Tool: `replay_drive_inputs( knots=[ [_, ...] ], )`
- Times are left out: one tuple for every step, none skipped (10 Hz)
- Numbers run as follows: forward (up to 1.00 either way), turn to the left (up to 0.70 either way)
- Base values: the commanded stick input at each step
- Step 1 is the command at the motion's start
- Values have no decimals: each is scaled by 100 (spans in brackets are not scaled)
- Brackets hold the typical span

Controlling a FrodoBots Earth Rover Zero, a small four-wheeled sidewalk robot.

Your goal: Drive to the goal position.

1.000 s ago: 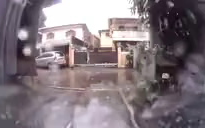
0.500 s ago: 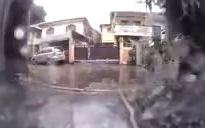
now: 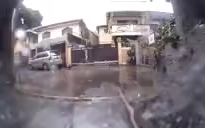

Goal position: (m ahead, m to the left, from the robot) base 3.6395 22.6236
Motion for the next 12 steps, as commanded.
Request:
replay_drive_inputs(
  knots=[
    [70,0],
    [70,0],
    [70,0],
    [70,0],
    [70,0],
    [70,0],
    [70,0],
    [70,0],
    [70,0],
    [70,0],
    [70,0],
    [70,0]
  ],
)
